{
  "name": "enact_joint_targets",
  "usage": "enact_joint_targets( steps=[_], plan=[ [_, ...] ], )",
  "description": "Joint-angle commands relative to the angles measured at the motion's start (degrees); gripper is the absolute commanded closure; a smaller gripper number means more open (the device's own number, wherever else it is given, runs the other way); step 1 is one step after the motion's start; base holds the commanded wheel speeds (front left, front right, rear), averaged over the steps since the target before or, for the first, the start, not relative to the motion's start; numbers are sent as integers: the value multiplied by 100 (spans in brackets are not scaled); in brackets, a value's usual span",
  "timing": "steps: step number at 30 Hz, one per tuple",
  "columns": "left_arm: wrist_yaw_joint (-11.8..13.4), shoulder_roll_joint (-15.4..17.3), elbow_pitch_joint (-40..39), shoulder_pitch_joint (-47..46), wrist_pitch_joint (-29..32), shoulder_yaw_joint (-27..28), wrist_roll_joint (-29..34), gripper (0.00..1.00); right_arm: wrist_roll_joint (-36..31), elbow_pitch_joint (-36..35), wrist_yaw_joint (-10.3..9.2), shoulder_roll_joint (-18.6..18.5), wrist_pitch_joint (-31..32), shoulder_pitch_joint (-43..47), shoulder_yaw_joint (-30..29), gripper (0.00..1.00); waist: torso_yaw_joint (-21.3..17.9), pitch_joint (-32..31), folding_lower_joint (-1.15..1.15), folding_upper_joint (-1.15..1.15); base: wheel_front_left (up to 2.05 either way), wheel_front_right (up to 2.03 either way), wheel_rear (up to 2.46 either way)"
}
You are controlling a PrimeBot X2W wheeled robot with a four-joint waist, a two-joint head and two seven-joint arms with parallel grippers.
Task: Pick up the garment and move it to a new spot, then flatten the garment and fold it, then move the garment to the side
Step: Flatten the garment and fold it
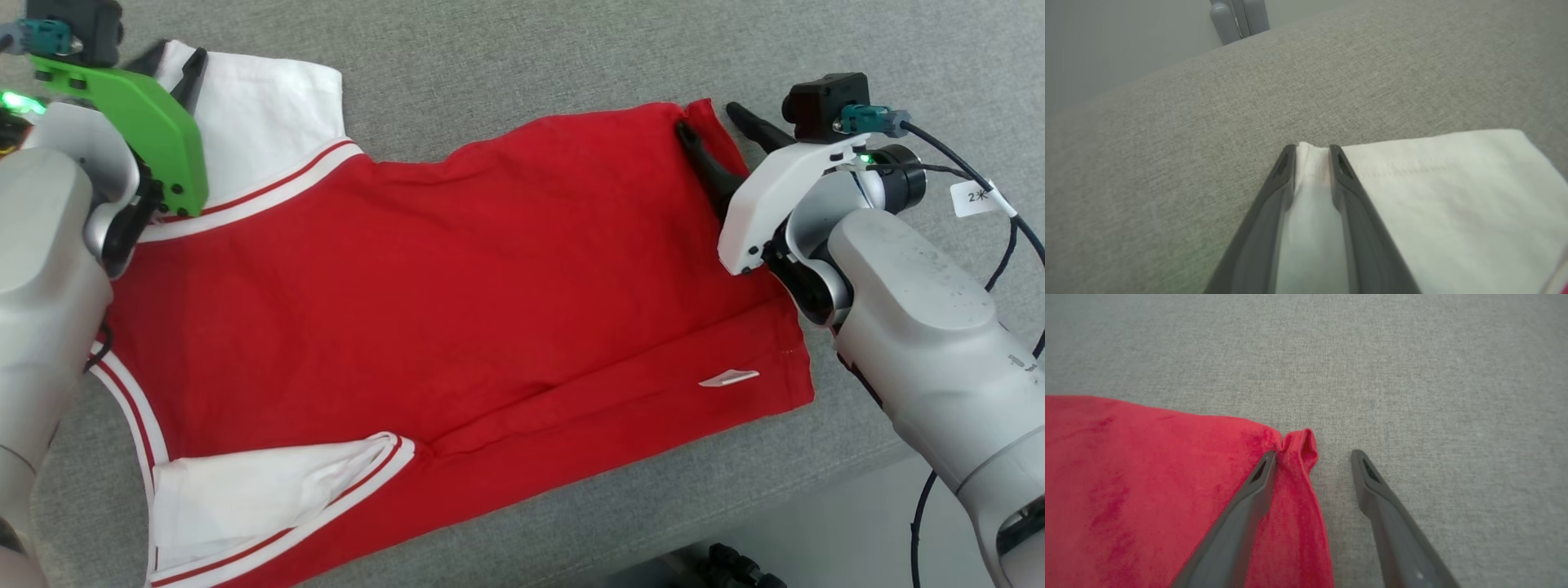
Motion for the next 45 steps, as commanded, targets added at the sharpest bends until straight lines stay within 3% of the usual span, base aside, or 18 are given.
enact_joint_targets(
  steps=[1,10,20,26,36,45],
  plan=[
    [5,-21,61,47,-24,-87,-57,100,75,18,1,-46,66,45,127,97,41,-34,0,0,0,0,0],
    [5,-151,-163,49,-839,-180,-593,100,321,8,-3,-378,-565,67,222,100,435,-400,0,0,0,0,0],
    [5,-135,-897,736,-1695,-206,-874,100,277,101,-3,-677,-1280,838,9,100,969,-1065,0,0,0,0,0],
    [181,-126,-1826,1543,-1732,393,-512,100,21,-108,-3,-867,-1348,1345,-517,100,1200,-1235,0,0,0,0,0],
    [725,-265,-3831,3602,-1734,1739,528,100,-877,-732,-3,-702,-1347,2313,-1746,100,1445,-1459,0,0,0,0,0],
    [887,-577,-4598,5058,-1734,2324,854,100,-1302,-1175,-3,-521,-1347,3005,-2523,100,1527,-1636,0,0,0,0,0]
  ],
)
